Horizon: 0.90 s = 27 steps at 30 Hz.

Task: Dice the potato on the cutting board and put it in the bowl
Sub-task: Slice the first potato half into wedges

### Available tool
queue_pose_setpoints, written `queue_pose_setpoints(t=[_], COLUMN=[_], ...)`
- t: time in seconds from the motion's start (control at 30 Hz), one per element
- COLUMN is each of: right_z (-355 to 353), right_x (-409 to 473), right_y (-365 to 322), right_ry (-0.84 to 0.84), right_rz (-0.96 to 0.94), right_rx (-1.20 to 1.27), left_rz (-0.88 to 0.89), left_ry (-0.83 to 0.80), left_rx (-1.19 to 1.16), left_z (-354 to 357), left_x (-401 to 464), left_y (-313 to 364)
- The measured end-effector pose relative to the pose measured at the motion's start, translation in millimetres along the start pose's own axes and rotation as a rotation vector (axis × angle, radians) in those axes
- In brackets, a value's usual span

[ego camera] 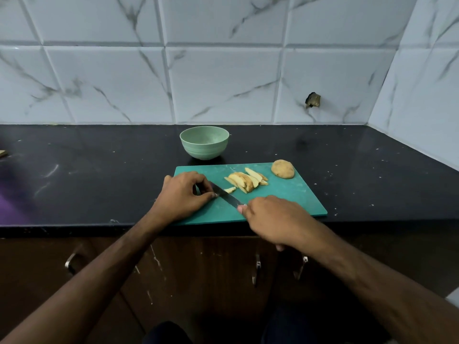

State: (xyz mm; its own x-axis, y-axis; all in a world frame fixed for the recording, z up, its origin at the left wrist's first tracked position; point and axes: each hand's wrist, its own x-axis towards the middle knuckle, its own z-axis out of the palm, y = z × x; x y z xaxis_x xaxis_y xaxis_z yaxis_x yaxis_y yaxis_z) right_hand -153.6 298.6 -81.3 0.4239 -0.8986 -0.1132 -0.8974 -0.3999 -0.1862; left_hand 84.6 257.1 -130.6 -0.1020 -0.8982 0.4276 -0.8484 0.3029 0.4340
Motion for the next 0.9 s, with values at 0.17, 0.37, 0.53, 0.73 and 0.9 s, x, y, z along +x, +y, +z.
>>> queue_pose_setpoints(t=[0.17, 0.37, 0.53, 0.73, 0.9], right_z=[-29, -23, -7, 3, 6], right_x=[6, 31, 57, 72, 75], right_y=[34, 75, 72, 69, 74], right_ry=[-0.032, 0.018, 0.158, 0.263, 0.250], right_rz=[-0.005, -0.082, -0.185, -0.220, -0.241], right_rx=[0.254, 0.667, 0.901, 1.045, 1.089], left_rz=[0.037, 0.190, 0.434, 0.583, 0.370], left_ry=[0.051, -0.083, -0.213, -0.134, -0.081], left_rx=[0.033, 0.097, 0.259, 0.405, 0.354], left_z=[2, 5, 12, 16, 20], left_x=[1, 6, 23, 41, 47], left_y=[-1, 3, 11, 12, -5])
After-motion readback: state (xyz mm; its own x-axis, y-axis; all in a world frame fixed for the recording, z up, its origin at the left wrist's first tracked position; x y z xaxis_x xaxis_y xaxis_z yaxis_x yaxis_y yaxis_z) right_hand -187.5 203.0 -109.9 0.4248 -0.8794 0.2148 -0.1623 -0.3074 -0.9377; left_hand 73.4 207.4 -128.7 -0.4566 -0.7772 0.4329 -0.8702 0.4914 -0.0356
